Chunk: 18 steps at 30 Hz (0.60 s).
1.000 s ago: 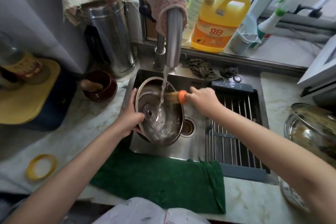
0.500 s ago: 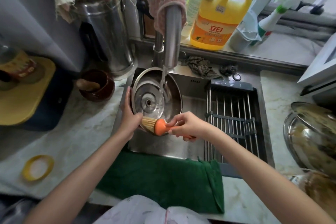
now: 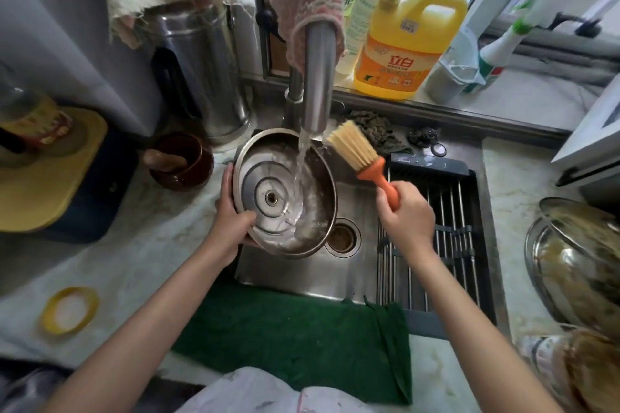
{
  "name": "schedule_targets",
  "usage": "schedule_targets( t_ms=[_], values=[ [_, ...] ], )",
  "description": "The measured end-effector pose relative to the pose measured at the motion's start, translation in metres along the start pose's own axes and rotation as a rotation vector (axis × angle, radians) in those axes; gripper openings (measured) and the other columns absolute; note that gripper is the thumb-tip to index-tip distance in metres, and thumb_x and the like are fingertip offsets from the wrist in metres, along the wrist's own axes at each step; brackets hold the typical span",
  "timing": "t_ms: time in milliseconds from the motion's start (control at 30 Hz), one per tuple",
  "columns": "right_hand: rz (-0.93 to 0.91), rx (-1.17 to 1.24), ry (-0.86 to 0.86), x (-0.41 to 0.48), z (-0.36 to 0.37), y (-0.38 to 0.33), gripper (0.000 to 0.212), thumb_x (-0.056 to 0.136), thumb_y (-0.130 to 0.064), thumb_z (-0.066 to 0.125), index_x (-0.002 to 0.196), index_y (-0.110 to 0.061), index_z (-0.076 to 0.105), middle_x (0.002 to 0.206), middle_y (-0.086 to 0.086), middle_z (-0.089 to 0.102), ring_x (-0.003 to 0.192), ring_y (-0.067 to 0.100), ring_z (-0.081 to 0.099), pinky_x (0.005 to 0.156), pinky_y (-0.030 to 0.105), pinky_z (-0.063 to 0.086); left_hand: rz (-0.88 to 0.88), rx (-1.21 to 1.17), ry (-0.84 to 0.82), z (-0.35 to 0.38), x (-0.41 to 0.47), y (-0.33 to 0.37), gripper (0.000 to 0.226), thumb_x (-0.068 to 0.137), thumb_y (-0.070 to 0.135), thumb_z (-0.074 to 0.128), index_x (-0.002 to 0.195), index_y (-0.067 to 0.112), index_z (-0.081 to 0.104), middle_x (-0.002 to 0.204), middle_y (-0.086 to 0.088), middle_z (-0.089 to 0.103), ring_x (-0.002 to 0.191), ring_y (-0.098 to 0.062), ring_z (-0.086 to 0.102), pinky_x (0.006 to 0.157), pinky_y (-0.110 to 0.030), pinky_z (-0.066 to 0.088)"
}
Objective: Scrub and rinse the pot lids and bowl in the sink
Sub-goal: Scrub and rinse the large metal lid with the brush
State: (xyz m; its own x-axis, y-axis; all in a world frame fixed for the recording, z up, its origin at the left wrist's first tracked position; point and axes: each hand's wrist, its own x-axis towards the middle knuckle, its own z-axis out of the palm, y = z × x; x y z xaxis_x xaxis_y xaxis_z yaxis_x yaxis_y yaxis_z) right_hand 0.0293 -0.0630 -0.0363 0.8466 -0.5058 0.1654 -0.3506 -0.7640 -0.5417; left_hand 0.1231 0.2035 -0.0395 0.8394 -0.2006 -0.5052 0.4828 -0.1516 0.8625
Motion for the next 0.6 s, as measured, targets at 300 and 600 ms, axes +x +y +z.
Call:
schedule_targets(
  t_ms=[300, 600],
  values=[
    [0.547, 0.712, -0.285, -0.024, 0.009, 0.010, 0.028, 0.080, -0.031, 0.073, 0.097, -0.012, 0.061, 0.089, 0.006, 0.063, 0.082, 0.021, 0.060, 0.081, 0.039, 0.051, -0.098, -0.167, 0.006, 0.000, -0.014, -0.005, 0.076, 0.075, -0.021, 0.035, 0.133, 0.029, 0.041, 0.104, -0.004, 0.060, 0.085, -0.025, 0.059, 0.044, -0.028, 0.050],
    [0.418, 1.110, -0.161, -0.003, -0.052, -0.052, 0.029, 0.084, 0.001, 0.066, 0.109, -0.013, 0.061, 0.095, 0.000, 0.071, 0.086, 0.013, 0.067, 0.079, 0.024, 0.054, -0.398, -0.365, -0.101, 0.030, -0.019, -0.002, 0.029, 0.069, -0.013, 0.031, 0.077, -0.003, 0.057, 0.059, -0.008, 0.064, 0.052, -0.017, 0.063, 0.046, -0.021, 0.052]
  ],
)
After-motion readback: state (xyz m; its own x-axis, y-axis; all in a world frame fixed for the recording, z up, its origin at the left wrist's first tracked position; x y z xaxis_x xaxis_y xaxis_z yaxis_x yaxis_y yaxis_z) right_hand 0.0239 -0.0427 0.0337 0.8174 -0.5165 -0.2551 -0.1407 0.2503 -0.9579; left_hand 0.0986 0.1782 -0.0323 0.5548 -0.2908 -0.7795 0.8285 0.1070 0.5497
